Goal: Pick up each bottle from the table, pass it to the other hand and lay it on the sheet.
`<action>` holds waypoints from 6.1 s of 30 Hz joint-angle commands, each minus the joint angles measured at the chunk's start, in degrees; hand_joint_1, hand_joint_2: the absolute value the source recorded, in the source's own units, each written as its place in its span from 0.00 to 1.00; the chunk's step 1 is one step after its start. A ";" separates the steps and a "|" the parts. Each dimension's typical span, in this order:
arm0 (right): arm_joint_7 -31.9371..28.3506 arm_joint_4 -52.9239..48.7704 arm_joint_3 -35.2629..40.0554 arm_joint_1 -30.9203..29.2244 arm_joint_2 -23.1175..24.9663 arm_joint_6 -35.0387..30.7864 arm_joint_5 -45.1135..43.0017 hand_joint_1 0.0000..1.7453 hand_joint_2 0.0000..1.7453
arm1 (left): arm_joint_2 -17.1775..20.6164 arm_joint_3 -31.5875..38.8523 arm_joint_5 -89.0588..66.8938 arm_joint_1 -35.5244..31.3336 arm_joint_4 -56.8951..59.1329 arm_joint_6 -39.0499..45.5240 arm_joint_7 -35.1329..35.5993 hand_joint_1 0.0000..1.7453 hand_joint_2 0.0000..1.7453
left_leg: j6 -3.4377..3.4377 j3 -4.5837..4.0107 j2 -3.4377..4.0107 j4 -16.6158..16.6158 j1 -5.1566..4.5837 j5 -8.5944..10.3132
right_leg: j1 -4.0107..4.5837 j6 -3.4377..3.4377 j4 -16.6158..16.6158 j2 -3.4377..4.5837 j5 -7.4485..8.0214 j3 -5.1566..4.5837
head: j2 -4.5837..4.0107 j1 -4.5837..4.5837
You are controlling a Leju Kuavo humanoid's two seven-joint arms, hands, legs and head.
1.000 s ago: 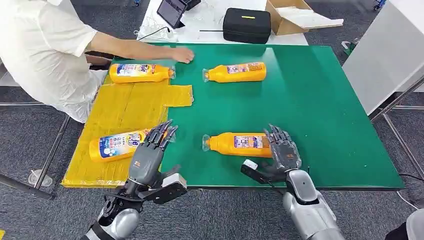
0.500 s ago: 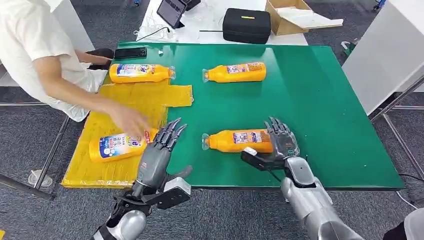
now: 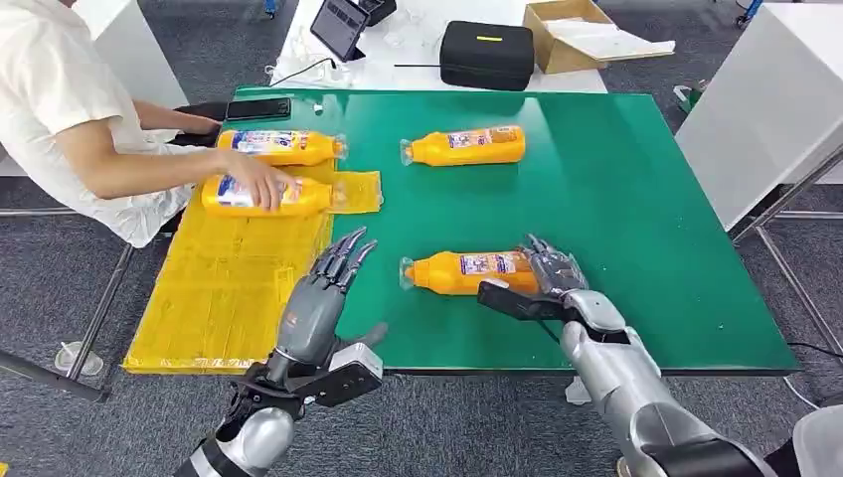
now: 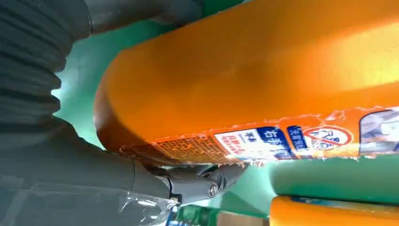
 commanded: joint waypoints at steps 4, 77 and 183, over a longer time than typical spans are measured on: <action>-5.42 8.47 2.47 1.39 -1.39 2.47 -3.80 1.00 1.00 | 0.80 -3.48 1.56 -3.21 4.80 0.11 -1.33 0.00 1.00 | 0.01 0.27 -0.10 -0.08 0.06 -0.02 | 0.08 -0.07 -0.11 -0.13 -0.04 0.32 | 0.00 0.00; -12.78 -19.48 18.78 10.73 9.60 3.51 -43.77 1.00 1.00 | -10.09 6.62 66.11 5.13 7.80 -28.95 -5.57 0.00 1.00 | 0.08 -0.33 -0.11 0.01 -0.03 -0.23 | -0.02 0.11 0.08 0.00 -0.31 -0.15 | 0.00 0.00; -7.28 -32.56 15.21 20.80 9.24 -19.84 -27.90 0.00 0.00 | -9.35 18.22 62.02 11.35 -10.51 -13.58 -5.87 1.00 1.00 | 0.09 -0.06 -0.11 -0.02 -0.01 -0.37 | 0.02 0.04 0.05 -0.03 -0.44 0.09 | 0.00 0.00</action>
